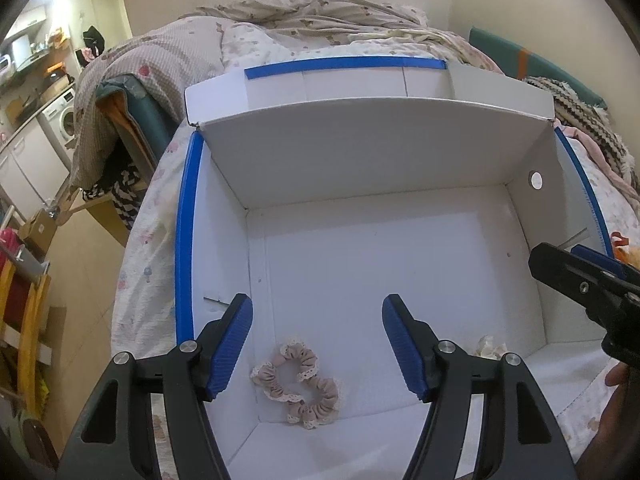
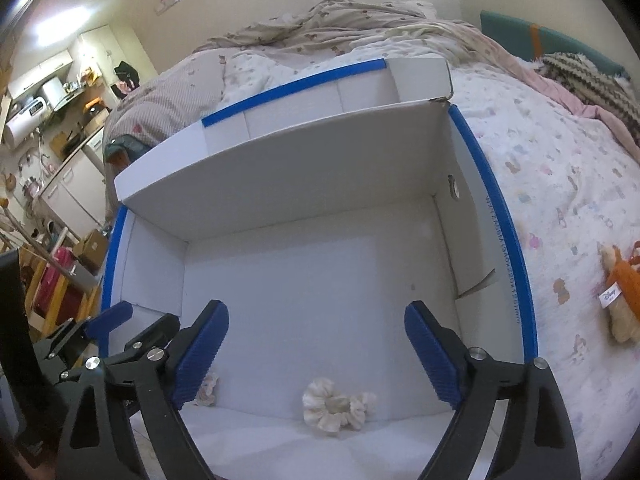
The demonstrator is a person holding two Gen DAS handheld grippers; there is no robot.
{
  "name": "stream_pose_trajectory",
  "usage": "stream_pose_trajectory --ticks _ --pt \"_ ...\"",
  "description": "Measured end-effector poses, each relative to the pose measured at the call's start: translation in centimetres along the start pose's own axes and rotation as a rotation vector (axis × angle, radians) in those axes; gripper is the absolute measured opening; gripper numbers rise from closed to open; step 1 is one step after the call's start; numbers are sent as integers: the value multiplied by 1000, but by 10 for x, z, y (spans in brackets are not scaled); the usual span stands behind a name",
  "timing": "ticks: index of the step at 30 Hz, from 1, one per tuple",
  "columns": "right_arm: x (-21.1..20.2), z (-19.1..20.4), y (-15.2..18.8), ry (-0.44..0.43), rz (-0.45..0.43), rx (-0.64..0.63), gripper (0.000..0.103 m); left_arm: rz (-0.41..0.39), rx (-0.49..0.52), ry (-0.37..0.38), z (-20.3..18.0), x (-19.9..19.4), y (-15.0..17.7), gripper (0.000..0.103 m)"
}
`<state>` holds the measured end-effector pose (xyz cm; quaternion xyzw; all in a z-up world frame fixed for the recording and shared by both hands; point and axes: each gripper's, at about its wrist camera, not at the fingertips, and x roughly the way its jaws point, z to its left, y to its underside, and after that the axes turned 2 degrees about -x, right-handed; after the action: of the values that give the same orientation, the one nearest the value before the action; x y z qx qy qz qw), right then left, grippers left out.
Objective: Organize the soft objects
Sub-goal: 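Open both tools to drop the scrunchies into the box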
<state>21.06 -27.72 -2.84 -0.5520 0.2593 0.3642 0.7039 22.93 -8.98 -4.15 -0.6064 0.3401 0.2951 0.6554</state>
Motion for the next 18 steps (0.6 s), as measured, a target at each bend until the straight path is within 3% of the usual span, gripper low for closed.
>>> stream_pose_trajectory --ticks 18 --pt "-26 0 14 -25 -1 2 95 12 -35 23 15 -31 6 65"
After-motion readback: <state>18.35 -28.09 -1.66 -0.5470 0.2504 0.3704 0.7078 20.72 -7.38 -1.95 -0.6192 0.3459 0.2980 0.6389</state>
